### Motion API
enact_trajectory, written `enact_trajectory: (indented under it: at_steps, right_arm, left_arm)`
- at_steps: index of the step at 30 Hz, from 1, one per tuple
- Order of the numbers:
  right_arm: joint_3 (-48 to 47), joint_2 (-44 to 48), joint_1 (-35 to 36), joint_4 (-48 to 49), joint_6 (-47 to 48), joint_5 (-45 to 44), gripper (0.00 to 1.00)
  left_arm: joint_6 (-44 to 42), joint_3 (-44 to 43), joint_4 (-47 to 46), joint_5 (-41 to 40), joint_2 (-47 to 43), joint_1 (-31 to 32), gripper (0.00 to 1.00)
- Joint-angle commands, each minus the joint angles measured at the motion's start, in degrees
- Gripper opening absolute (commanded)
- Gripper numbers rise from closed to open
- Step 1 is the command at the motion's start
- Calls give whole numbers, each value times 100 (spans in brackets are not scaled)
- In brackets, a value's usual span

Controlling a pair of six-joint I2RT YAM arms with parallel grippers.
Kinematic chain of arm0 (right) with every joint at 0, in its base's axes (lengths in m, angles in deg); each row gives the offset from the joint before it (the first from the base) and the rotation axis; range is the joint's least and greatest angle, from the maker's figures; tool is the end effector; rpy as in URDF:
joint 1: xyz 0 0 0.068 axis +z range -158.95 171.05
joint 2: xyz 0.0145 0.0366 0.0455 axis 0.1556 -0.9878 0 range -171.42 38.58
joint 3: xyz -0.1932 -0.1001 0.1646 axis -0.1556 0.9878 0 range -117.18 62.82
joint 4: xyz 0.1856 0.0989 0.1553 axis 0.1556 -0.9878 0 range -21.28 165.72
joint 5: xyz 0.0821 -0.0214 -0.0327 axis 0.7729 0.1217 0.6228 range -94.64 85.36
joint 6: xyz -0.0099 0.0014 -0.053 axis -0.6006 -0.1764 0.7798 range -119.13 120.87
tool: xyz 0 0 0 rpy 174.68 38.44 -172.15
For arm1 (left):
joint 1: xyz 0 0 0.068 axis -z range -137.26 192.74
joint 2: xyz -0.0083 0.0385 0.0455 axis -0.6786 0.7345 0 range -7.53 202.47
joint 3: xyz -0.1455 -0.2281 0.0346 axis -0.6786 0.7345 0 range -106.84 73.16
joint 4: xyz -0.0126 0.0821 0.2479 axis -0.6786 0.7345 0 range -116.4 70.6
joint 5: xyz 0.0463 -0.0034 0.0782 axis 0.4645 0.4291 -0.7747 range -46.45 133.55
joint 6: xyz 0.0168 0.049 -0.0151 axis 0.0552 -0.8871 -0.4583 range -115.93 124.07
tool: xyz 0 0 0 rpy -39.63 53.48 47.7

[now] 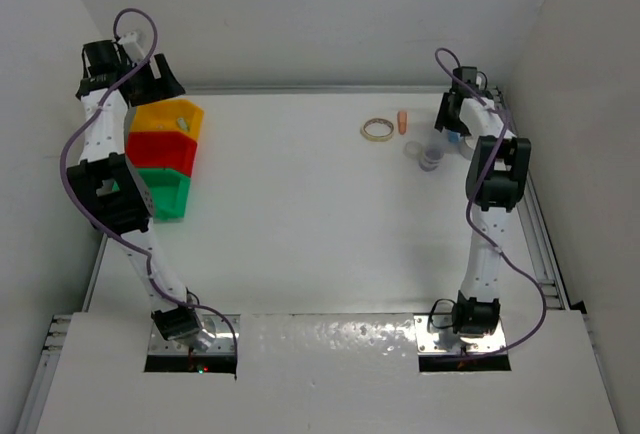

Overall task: Sort the stationery into containers
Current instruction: Pick up the stationery from the center of the board.

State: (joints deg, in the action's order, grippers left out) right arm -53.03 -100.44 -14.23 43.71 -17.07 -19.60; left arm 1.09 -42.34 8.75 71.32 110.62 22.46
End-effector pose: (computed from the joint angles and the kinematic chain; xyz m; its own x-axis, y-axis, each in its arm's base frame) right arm 0.5270 -0.0579 0.1564 -0.7052 0.3640 -0.6085 0.4760 0.8791 -0.0259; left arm 0.4517 0.1493 0.3301 -0.5721 -0.1623 -0.8039 0.0685 0.9673 -0.2441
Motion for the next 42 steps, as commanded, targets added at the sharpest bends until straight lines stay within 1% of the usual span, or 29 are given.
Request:
enact_trajectory:
  at_steps: [1,5,8,9,13,15,16,17,18,20,22,23,25,27,29,30,31,32,34,35,36,37,38,39,40,41,42]
  right_arm:
    - [-332,42,-131,107,202,134,57]
    - [-298,-99,-140,177,290,134,57]
    - [-438,-309,-175,151,203,230,58]
    - [-621,-458,-201,47,116,257,58]
    - [-842,-635,-281,-86,-96,476,56]
    - [-834,-644,-307,-113,-166,547,52]
    - [-816,-644,-307,-147,-167,556,48]
    - [-738,-644,-307,-200,-167,547,37]
    - [-737,-609,-307,-244,-175,538,37]
    - [-405,-513,-307,-279,-219,407,12]
    - [-106,-249,-307,-201,-219,328,1]
    - [235,-144,-281,-35,-176,275,0]
    - [580,294,-246,185,-36,239,0]
    - [1028,611,-44,528,333,-251,0]
    - [1431,1147,262,922,745,-681,0]
    - [1582,1358,386,1116,878,-1136,0]
    - [1766,1578,474,1327,975,-1297,0]
    - [2142,2067,771,1764,1115,-1429,0]
    - [2478,2579,931,2162,1117,-1545,0]
    - [2828,3078,1141,2494,1099,-1554,0]
    - [3005,3326,1274,2889,1230,-1684,0]
    - [3442,3538,1623,3120,1327,-1686,0]
    - [3655,3949,1853,3348,1432,-1633,0]
    - [3840,4118,2055,3524,1572,-1572,0]
    - [4268,4259,2553,3892,1991,-1336,0]
    - [4482,4443,2837,4069,2178,-1230,0]
    - [4666,4515,3100,4254,2354,-1159,0]
  left_arm:
    - [-80,37,281,211,15,50,79]
    - [113,-51,229,264,42,59,79]
    - [158,-209,263,255,68,58,79]
    - [149,-244,281,220,77,58,79]
    - [166,-315,316,150,51,50,79]
    - [201,-315,308,150,24,6,79]
    - [210,-315,281,132,15,-3,79]
    - [228,-306,281,141,15,-12,79]
    - [237,-315,272,150,-11,-38,79]
    - [237,-324,255,141,-46,-47,79]
    - [237,-324,264,132,-72,-56,79]
    - [237,-315,272,132,-81,-47,79]
    - [184,-315,316,141,-143,-3,79]
    - [45,-341,395,167,-187,128,77]
    - [-105,-394,597,167,-204,338,77]
    - [-306,-516,702,159,-204,435,77]
    - [-412,-578,964,167,-187,523,77]
    - [-509,-700,1106,194,-204,759,77]
    - [-869,-815,1544,237,-222,989,79]
    - [-1071,-851,1677,316,-283,1225,79]
    - [-1151,-842,1887,369,-327,1341,80]
    - [-1256,-834,1985,430,-371,1446,80]
    - [-1327,-764,2056,579,-476,1691,80]
    - [-1458,-720,2178,641,-538,1815,81]
    - [-1494,-676,2214,720,-591,1921,81]
    - [-1495,-562,2223,886,-713,2174,81]
    - [-1469,-509,2206,993,-758,2264,82]
